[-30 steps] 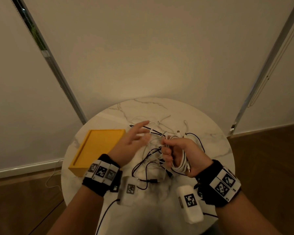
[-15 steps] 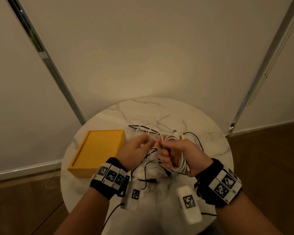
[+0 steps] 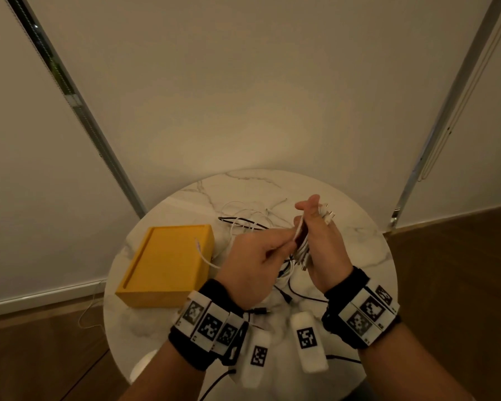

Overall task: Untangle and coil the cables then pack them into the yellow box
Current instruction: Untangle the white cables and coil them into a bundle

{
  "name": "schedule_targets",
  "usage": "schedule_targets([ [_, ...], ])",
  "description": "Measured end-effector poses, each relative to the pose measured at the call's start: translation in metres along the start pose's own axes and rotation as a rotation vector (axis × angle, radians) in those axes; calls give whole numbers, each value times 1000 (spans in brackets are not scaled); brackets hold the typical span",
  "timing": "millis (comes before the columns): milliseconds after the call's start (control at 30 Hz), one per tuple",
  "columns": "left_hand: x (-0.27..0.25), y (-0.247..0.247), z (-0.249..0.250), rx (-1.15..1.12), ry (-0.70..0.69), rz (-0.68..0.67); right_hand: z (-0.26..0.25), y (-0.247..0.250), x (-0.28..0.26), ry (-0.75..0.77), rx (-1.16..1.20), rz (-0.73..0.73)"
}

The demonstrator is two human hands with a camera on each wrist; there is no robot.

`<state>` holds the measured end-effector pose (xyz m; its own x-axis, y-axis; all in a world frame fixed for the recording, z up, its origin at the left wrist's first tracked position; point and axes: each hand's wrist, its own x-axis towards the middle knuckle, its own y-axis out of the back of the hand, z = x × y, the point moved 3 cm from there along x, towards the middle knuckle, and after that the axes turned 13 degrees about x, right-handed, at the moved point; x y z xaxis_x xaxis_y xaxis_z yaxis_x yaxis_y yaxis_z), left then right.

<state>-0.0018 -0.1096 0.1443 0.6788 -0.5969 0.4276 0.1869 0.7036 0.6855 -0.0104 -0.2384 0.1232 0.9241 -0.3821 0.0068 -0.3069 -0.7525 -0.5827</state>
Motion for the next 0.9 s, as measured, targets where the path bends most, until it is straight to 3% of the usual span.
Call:
schedule_targets([
  [200, -4, -13, 10, 161, -73, -33, -1, 3, 0, -5, 74, 88],
  [567, -3, -1, 11, 316, -57, 33, 7, 0, 0, -101, 303, -36],
  [767, -9, -4, 12, 276, -49, 39, 6, -4, -2, -81, 22, -7],
  [900, -14, -5, 4, 169, -16, 121, 4, 2, 3, -39, 16, 52],
])
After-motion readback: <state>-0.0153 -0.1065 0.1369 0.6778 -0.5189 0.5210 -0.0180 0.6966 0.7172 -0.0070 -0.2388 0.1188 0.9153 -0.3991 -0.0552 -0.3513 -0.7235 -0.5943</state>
